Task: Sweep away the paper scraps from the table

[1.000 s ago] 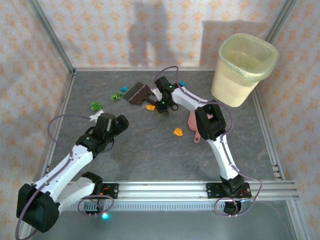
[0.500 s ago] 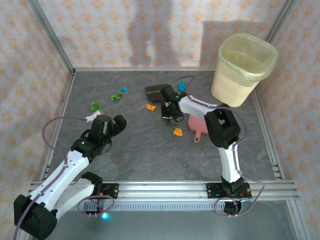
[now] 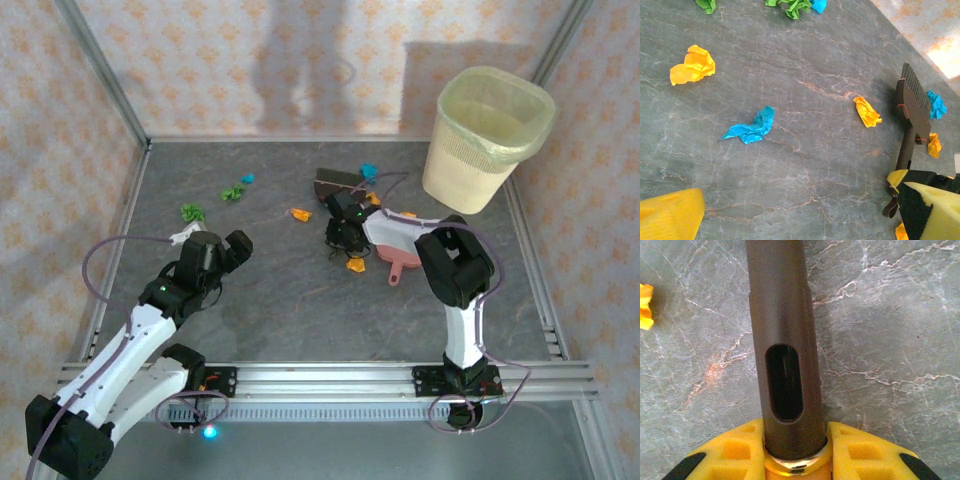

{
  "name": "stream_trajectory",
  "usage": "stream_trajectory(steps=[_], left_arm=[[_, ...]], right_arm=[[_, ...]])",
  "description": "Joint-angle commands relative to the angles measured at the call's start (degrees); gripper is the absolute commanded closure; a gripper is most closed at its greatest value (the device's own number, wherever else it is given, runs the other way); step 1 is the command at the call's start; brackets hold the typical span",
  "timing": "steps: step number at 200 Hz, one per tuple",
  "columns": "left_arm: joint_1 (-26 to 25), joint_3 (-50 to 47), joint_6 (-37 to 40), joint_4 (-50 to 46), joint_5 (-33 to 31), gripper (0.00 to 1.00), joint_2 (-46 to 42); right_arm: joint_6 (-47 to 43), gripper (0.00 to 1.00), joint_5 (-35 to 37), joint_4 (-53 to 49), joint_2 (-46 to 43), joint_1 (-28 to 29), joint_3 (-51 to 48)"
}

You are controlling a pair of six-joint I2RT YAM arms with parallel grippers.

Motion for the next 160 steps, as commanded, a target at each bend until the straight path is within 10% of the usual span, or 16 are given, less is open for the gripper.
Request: stream_trajectory(steps=[1,87,160], left_arm=[[-0.4,-0.4,-0.6,-1.5,0.7,0.0,-1.0],[-0.4,-0.4,-0.3,-1.9,0.4,0.0,-2.1],[-0.4,-0.5,0.0,-1.8,0.6,0.0,-2.7]], right_arm=[[6.5,0.71,-2.3,2.0,-1.9,1.6,-2.9],[0.7,0.29,4.9,-3.1,-7.8,1.8,-0.6],[-8.7,0.36,12.1,-19.0,7.2,-1.0,21.8]])
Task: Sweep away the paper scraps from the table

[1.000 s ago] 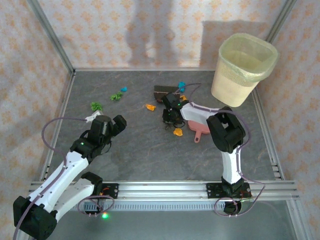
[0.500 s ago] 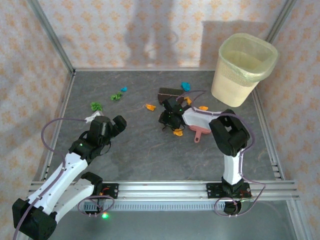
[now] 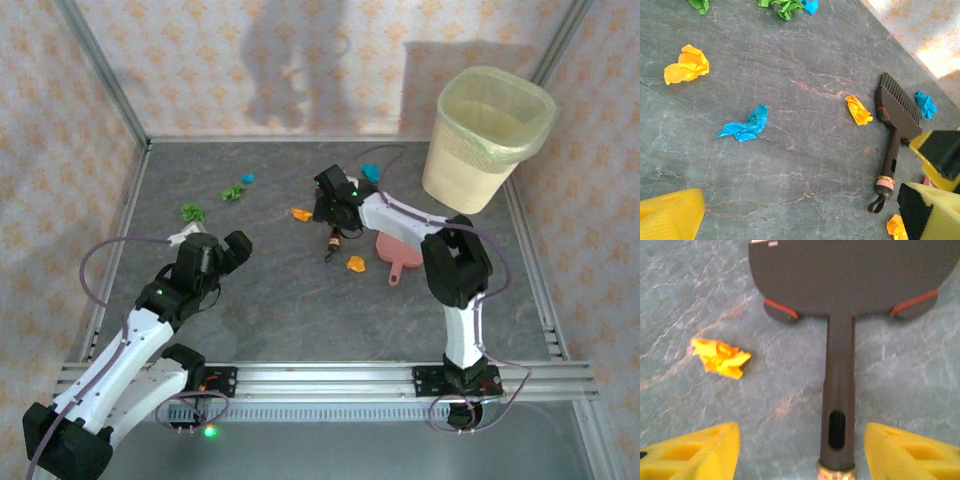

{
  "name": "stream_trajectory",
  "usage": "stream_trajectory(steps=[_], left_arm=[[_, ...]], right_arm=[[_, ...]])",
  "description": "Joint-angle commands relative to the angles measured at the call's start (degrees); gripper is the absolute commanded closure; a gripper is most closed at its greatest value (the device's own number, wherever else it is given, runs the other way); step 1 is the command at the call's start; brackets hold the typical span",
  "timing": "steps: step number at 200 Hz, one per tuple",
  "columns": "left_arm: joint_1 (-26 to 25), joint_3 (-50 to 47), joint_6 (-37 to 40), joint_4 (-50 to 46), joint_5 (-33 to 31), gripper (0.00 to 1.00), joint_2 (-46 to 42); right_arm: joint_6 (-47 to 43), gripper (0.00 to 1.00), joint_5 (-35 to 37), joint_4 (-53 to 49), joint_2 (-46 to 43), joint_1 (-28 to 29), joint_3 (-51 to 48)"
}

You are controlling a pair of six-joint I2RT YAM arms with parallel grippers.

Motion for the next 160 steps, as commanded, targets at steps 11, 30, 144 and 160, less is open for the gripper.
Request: stream_trajectory(steps=[11,30,144,160], left_arm=[[-0.4,-0.7,0.3,-0.7,-0.3,0.0,-0.8],[-0.4,-1.2,0.8,0.3,0.2,0.0,-1.2],[-0.5,-1.7,1.9,3.0,3.4,0.0,-0.4],[-0.6,-1.2,2.1,2.7,3.6,0.0,-0.1]], right_arm=[[-4.1,0.38,5.8,-10.2,7.2,-1.8,8.8],[-5.1,0.42,6.4,-12.6,10.5,-2.1,13.4],[-6.6,0.59,5.6,-15.0,18.4,-1.7,19.8],[-6.9,0.66,5.6,-15.5,19.2,-1.7,20.9]])
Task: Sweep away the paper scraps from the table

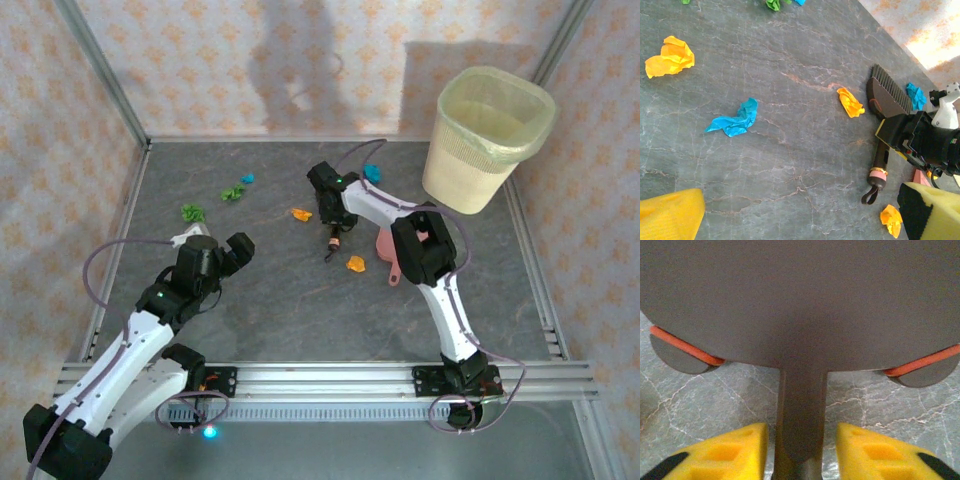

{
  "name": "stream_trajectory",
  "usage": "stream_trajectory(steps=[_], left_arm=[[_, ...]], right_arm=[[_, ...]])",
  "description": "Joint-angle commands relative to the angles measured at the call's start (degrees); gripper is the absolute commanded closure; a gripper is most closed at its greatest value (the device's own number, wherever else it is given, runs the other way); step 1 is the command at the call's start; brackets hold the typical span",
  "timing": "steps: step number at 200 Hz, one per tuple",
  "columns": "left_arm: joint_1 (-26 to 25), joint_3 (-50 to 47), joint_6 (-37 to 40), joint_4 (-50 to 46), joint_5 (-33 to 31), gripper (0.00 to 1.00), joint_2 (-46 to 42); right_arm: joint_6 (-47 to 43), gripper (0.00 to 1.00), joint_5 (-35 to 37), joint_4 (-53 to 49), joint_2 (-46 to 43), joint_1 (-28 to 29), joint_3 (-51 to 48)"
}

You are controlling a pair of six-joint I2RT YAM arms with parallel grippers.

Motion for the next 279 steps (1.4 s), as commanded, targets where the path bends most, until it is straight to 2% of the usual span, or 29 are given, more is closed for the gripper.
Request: stream_trajectory(steps=[1,38,72,112,142,171,189,208,233,248,261,279], left_arm=[[-0.6,0.4,1.5,0.6,0.9,0.0,0.4],[-0.8,0.3,2.6,1.7,2.0,0.0,-1.2],[-1.5,0.1,3.8,3.5,3.3,0.0,-3.2],[-3.6,-1.1,6.3,8.5,6.3,0.0,-6.8],[-7.7,-1.5,8.8,12.5,7.5,0.01,-8.8],[-13.8,0.5,12.0,14.6,8.0,0.02,-6.2],[-19.6,3.4,15.6,14.2,7.0,0.04,-2.4],[-27.8,6.6,21.0,13.2,2.6,0.04,1.9],[-38.7,12.7,27.6,9.4,-5.8,0.06,9.1],[-44.8,17.1,31.2,6.4,-11.6,0.08,14.3],[-48.1,21.1,32.4,4.0,-15.3,0.11,18.7],[-48.6,25.4,29.2,1.3,-16.0,0.12,23.7]], right_arm=[[-0.3,0.66,1.9,-2.0,1.8,0.4,2.9],[-0.5,0.83,1.5,-2.3,1.1,0.5,3.2],[-0.1,0.95,0.2,0.4,-6.5,1.7,-1.5],[2.9,0.99,-4.5,6.4,-20.1,2.3,-11.7],[7.7,1.0,-9.0,15.3,-32.0,2.1,-23.0],[14.1,1.0,-14.8,22.7,-40.8,0.5,-32.7],[17.7,1.0,-18.0,26.4,-45.5,-0.6,-37.3],[20.0,1.0,-21.1,27.2,-49.0,-1.9,-40.1],[21.4,1.0,-20.0,21.7,-51.9,-2.3,-39.8],[23.4,1.0,-20.8,22.7,-53.8,-2.4,-41.5],[24.6,1.0,-22.6,25.7,-55.3,-2.5,-43.7],[26.8,1.0,-24.3,28.8,-56.8,-2.6,-46.2]])
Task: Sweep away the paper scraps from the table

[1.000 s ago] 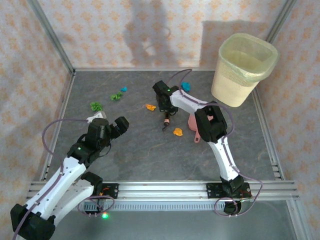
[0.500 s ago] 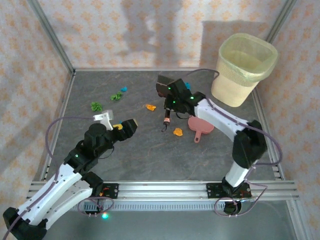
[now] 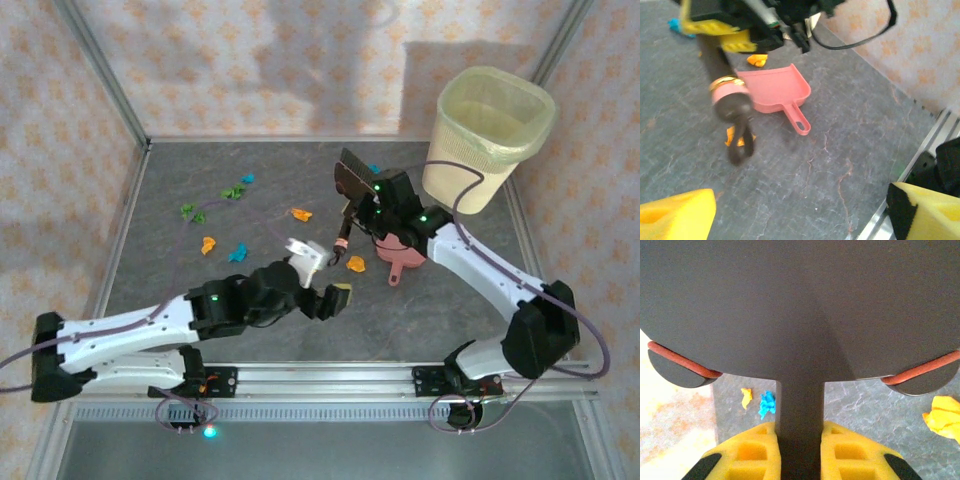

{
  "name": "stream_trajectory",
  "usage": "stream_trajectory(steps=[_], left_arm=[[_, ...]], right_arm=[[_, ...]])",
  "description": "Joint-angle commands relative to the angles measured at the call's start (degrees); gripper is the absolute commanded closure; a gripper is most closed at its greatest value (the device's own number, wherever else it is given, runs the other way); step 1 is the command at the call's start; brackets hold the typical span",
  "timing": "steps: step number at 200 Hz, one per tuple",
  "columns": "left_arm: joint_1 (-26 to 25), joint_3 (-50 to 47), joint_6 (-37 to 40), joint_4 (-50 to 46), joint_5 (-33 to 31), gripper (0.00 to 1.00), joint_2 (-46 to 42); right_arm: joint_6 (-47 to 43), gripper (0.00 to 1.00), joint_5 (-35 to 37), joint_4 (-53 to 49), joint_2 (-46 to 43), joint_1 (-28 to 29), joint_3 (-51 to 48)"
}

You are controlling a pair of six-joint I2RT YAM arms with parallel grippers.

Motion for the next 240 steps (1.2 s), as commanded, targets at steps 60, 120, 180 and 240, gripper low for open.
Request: stream_trajectory(steps=[60,120,180,240], left_arm=[[-0.8,8.2,-7.6,-5.4,-10.0,0.13,8.1],[-0.3,10.2,-4.0,-9.4,-15.3,0.13,9.1],[-0.9,13.5,9.3,-11.2,-15.0,0.16,12.7],[-1.7,13.9,15.6,-10.5,-21.8,0.18,15.4]], right_arm=[[10.8,1.0,-5.7,15.6,-7.1,-0.6,-9.8],[10.1,1.0,-2.3,11.9,-9.5,-0.7,-10.6],[0.5,1.0,0.1,-2.5,-6.5,-0.8,-3.7],[-4.7,1.0,0.0,-13.4,0.2,-0.8,4.1]])
